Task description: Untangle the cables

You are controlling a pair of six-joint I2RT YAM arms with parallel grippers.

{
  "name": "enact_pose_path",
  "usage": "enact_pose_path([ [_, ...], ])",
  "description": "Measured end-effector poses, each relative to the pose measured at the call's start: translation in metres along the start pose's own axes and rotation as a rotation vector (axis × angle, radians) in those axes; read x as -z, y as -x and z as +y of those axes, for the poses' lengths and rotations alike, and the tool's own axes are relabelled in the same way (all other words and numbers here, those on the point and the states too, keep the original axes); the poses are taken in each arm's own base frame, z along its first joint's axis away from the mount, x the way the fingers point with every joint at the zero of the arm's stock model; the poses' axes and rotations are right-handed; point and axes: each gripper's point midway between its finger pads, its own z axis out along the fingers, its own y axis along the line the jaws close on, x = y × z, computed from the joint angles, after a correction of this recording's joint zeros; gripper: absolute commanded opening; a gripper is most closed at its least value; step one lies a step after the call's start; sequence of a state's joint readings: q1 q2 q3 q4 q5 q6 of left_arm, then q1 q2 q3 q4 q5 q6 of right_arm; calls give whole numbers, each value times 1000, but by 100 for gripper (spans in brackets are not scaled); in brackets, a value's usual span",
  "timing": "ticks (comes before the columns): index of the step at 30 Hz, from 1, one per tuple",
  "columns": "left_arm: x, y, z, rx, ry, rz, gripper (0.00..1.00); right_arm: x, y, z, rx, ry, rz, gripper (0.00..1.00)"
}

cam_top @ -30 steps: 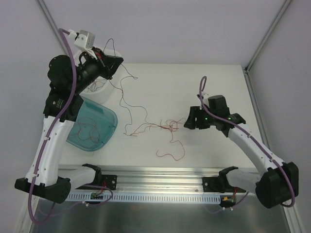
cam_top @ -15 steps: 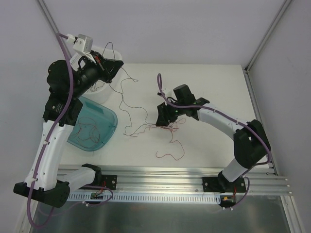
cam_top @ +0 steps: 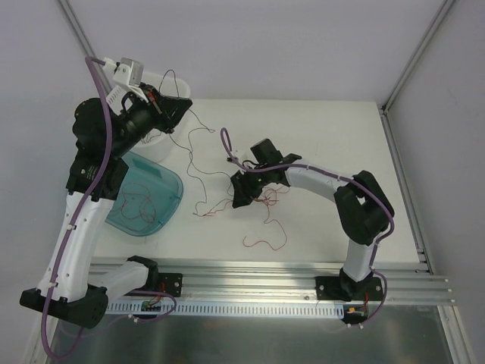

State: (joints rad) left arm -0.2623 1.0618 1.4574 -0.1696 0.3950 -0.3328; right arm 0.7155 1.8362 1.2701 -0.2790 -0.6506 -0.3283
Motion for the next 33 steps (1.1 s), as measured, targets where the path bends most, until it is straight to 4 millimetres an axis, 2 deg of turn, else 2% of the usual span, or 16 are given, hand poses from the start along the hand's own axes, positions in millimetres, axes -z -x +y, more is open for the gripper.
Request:
enact_pose_path([
  [9, 1, -1, 0, 2, 0, 0, 0, -13, -6, -11, 2, -27, 19, 50],
  [10, 1, -1, 0, 3, 1, 2, 0, -13, -5, -12, 7, -32, 13, 46],
  [11, 1, -2, 0, 3, 1, 3, 0, -13, -4, -12, 10, -35, 11, 35],
  [13, 1, -4, 2, 5, 4, 7, 0, -13, -2, -12, 16, -34, 7, 21],
  [14, 0, -5, 2, 5, 7, 8, 0, -13, -1, -12, 20, -34, 5, 8],
  [15, 0, -5, 3, 5, 11, 8, 0, -13, -1, -13, 26, -33, 4, 3],
  [19, 0, -9, 13, -11, 51, 5, 0, -12, -3, -10, 28, -25, 8, 1],
  [21, -2, -14, 26, -29, 104, 3, 0, -5, -8, -3, 26, -16, 13, 1],
  [24, -3, -27, 50, -54, 200, 22, 0, 22, -10, 19, 40, -1, 0, 1],
  [26, -3, -39, 66, -67, 262, 44, 0, 50, 0, 38, 73, 8, -54, 1],
  [30, 1, -54, 99, -83, 380, 76, 0, 129, 38, 72, 168, 7, -267, 1],
  [33, 10, -61, 127, -90, 482, 94, 0, 187, 51, 78, 197, -44, -420, 1],
])
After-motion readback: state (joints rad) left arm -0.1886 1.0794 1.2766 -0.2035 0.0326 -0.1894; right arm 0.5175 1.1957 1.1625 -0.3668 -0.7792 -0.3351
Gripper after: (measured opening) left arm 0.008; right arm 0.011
